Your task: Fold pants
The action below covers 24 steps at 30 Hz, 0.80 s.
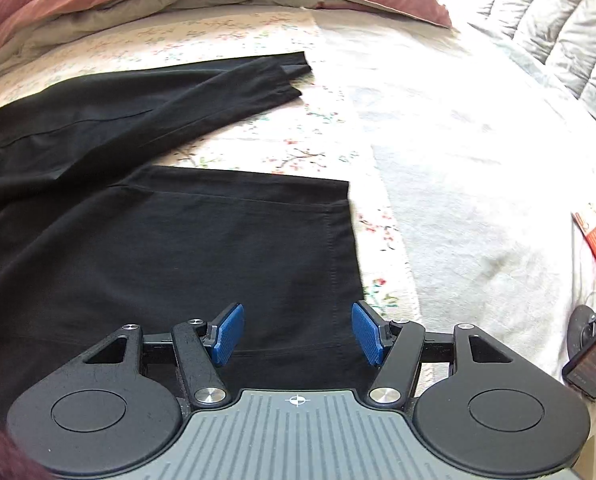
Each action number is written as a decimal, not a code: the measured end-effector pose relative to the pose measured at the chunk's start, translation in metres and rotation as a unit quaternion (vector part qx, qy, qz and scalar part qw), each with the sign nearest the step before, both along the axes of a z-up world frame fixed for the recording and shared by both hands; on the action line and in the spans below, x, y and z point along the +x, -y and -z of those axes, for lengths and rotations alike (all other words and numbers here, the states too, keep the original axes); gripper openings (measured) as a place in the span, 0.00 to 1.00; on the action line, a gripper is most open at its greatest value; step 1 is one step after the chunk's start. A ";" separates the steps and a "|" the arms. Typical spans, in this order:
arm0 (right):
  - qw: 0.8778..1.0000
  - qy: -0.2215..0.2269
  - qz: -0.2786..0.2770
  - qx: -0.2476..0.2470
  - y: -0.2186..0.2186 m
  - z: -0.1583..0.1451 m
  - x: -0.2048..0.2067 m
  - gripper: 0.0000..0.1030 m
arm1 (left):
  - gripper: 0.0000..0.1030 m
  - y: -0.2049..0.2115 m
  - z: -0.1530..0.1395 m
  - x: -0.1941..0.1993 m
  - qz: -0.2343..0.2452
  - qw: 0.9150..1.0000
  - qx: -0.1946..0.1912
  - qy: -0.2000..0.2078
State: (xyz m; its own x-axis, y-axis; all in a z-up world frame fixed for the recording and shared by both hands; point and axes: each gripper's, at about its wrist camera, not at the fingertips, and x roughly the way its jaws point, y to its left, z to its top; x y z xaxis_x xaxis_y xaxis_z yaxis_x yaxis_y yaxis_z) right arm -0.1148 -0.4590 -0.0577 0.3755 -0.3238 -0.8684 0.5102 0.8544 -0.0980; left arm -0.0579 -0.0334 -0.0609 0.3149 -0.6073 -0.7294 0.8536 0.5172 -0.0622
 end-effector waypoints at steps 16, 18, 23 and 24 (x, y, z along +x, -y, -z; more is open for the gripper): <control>0.999 -0.009 -0.021 0.032 0.006 0.016 -0.013 0.02 | 0.14 0.075 0.023 -0.021 0.046 0.999 0.009 0.010; 0.999 -0.026 -0.018 0.008 0.003 0.014 -0.010 0.02 | 0.12 0.073 0.018 -0.023 0.060 0.998 -0.006 0.002; 0.996 -0.080 -0.015 -0.036 -0.001 0.022 -0.005 0.03 | 0.18 0.075 0.020 -0.023 0.102 0.994 0.003 -0.041; 0.996 -0.082 -0.015 -0.038 -0.001 0.022 -0.004 0.06 | 0.21 0.075 0.020 -0.022 0.106 0.993 0.003 -0.046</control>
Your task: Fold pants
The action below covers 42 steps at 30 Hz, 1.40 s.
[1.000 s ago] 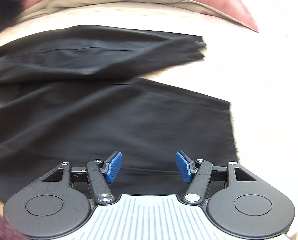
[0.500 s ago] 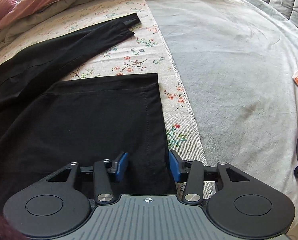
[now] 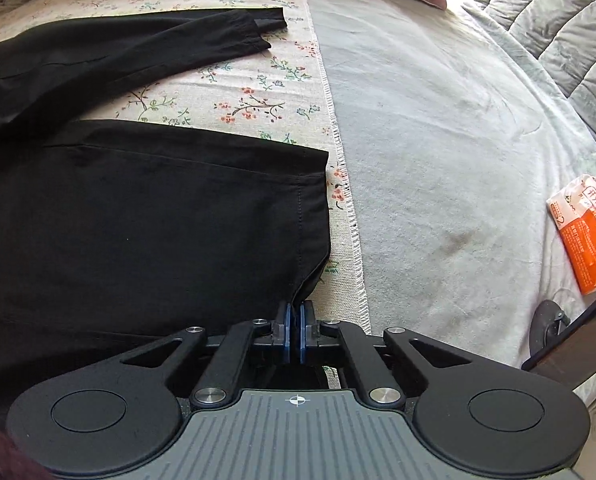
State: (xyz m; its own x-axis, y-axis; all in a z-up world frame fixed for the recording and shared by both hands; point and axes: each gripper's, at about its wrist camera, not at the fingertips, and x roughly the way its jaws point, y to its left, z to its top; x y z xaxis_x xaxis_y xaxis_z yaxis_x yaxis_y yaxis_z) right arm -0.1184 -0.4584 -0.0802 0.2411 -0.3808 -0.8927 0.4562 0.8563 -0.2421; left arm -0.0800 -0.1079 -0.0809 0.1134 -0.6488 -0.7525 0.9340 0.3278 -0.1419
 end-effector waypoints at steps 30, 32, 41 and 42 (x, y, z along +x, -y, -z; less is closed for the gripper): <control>0.912 0.328 0.146 0.200 0.131 0.031 0.147 0.50 | 0.87 0.160 -0.040 0.336 -0.113 0.991 -0.007 0.072; 0.901 0.351 0.147 0.208 0.132 0.036 0.145 0.41 | 0.87 0.192 -0.033 0.350 -0.104 0.991 0.000 0.084; 0.895 0.366 0.163 0.198 0.129 0.021 0.106 0.00 | 0.87 0.292 -0.014 0.385 -0.081 0.994 -0.006 0.069; 0.895 0.366 0.167 0.190 0.130 0.018 0.101 0.00 | 0.85 0.299 -0.011 0.386 -0.076 0.995 -0.001 0.070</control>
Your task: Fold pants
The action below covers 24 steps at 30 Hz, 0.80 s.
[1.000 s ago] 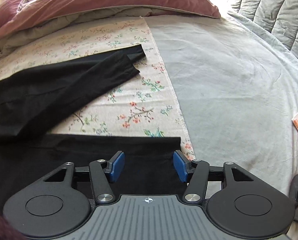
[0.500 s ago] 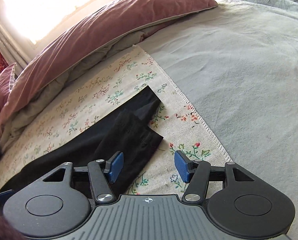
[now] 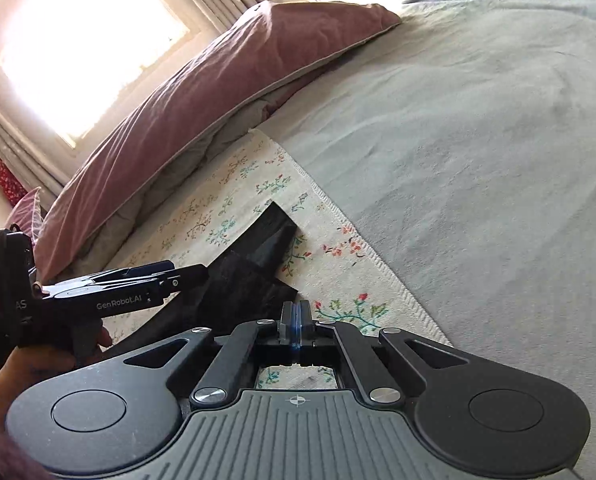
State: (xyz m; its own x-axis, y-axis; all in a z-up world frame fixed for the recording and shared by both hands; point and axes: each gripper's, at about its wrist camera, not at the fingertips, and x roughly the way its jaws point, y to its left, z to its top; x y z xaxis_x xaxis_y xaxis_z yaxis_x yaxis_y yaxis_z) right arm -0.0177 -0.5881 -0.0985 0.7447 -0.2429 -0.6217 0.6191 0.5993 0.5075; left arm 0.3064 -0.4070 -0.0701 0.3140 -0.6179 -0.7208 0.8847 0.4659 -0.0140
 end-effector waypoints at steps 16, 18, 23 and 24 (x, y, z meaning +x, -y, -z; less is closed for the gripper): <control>0.992 -0.038 -0.103 -0.066 -0.012 0.027 0.069 0.04 | 0.74 0.015 0.008 0.026 0.004 0.998 -0.029 -0.061; 0.989 -0.048 -0.106 -0.086 -0.019 0.020 0.063 0.03 | 0.66 0.018 0.008 0.024 0.018 0.997 -0.031 -0.069; 0.995 -0.059 -0.048 -0.063 -0.011 0.005 0.021 0.03 | 0.40 0.032 0.012 0.020 0.037 0.995 -0.026 -0.086; 0.996 -0.062 -0.040 -0.053 -0.008 0.003 0.014 0.03 | 0.24 0.035 0.012 0.018 0.039 0.995 -0.024 -0.086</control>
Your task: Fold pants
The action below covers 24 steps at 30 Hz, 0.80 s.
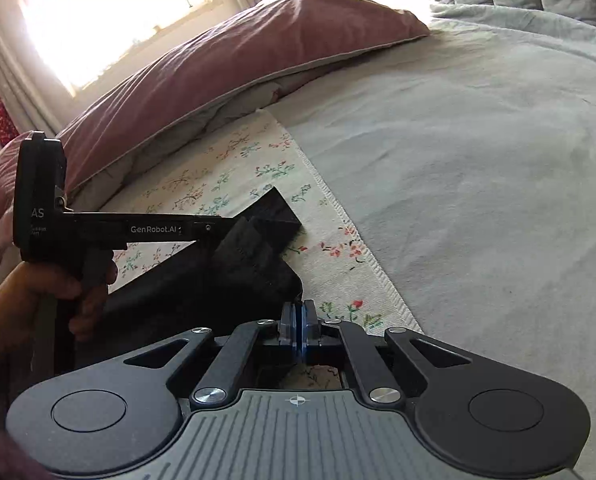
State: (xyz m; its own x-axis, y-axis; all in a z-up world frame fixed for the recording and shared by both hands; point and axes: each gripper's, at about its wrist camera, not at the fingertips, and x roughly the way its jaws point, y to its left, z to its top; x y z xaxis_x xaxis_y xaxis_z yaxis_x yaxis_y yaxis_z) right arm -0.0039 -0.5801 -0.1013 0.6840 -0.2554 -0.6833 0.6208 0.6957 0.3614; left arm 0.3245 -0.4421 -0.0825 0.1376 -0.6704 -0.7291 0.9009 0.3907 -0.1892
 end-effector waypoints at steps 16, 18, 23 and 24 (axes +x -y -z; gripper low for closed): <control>0.997 -0.039 0.036 -0.059 0.000 -0.015 0.003 0.03 | 0.15 0.009 -0.025 -0.001 -0.060 0.988 -0.062 0.128; 0.996 -0.048 0.040 -0.056 0.005 -0.009 0.007 0.03 | 0.16 0.016 -0.014 0.000 -0.067 0.989 -0.050 0.124; 0.995 -0.080 0.041 -0.049 0.009 0.006 0.010 0.09 | 0.33 0.026 0.010 -0.011 -0.086 0.984 0.002 0.158; 0.994 -0.082 0.042 -0.052 0.008 0.005 0.009 0.12 | 0.44 0.023 0.007 -0.013 -0.093 0.982 0.003 0.163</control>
State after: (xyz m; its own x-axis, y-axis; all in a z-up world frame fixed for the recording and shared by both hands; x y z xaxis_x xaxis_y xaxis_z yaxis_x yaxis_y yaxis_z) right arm 0.0052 -0.5886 -0.1065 0.5384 -0.3817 -0.7513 0.7230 0.6673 0.1790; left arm 0.3115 -0.4656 -0.0895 0.4838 -0.6072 -0.6303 0.8263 0.5542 0.1005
